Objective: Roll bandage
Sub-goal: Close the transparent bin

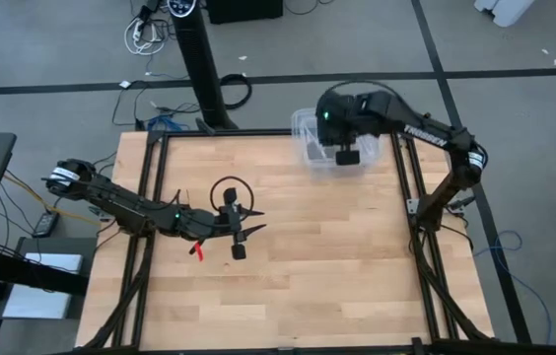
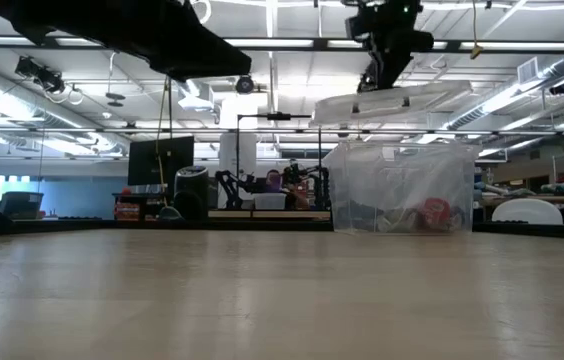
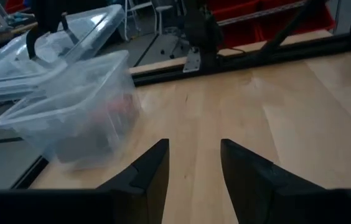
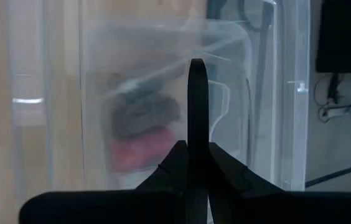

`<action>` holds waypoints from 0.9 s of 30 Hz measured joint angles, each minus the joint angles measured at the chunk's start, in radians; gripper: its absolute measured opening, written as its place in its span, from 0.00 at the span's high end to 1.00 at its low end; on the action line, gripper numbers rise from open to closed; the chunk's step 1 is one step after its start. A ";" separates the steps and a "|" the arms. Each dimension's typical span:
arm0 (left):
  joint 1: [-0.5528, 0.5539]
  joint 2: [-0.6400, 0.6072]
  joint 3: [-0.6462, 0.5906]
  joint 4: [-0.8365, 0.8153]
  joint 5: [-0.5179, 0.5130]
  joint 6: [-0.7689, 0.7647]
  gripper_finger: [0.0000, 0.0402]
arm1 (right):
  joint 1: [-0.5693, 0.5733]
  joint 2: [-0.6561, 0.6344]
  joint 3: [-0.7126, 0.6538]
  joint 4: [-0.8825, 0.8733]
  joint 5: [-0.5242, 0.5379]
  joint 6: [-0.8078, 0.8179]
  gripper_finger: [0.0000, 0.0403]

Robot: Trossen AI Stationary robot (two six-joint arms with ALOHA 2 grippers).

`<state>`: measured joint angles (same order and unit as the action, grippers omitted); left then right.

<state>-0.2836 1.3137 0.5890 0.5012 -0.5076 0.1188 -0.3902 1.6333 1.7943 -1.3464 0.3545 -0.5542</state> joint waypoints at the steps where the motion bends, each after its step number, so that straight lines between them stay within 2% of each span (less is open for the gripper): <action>1: 0.000 0.000 -0.001 0.003 0.000 0.000 0.62 | -0.028 0.000 0.000 0.007 -0.013 -0.016 0.92; 7: 0.000 0.000 -0.006 0.008 0.000 0.000 0.62 | -0.124 0.000 -0.004 0.032 -0.118 -0.071 0.92; 18: 0.055 0.000 -0.006 0.024 0.132 -0.026 0.62 | -0.193 -0.001 -0.196 0.125 -0.142 -0.145 0.92; 27: 0.074 0.000 -0.006 0.000 0.146 -0.027 0.62 | -0.262 -0.004 -0.270 0.214 -0.166 -0.198 0.92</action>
<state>-0.2092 1.3136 0.5831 0.5008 -0.3614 0.0921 -0.6520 1.6295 1.5246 -1.1321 0.1884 -0.7525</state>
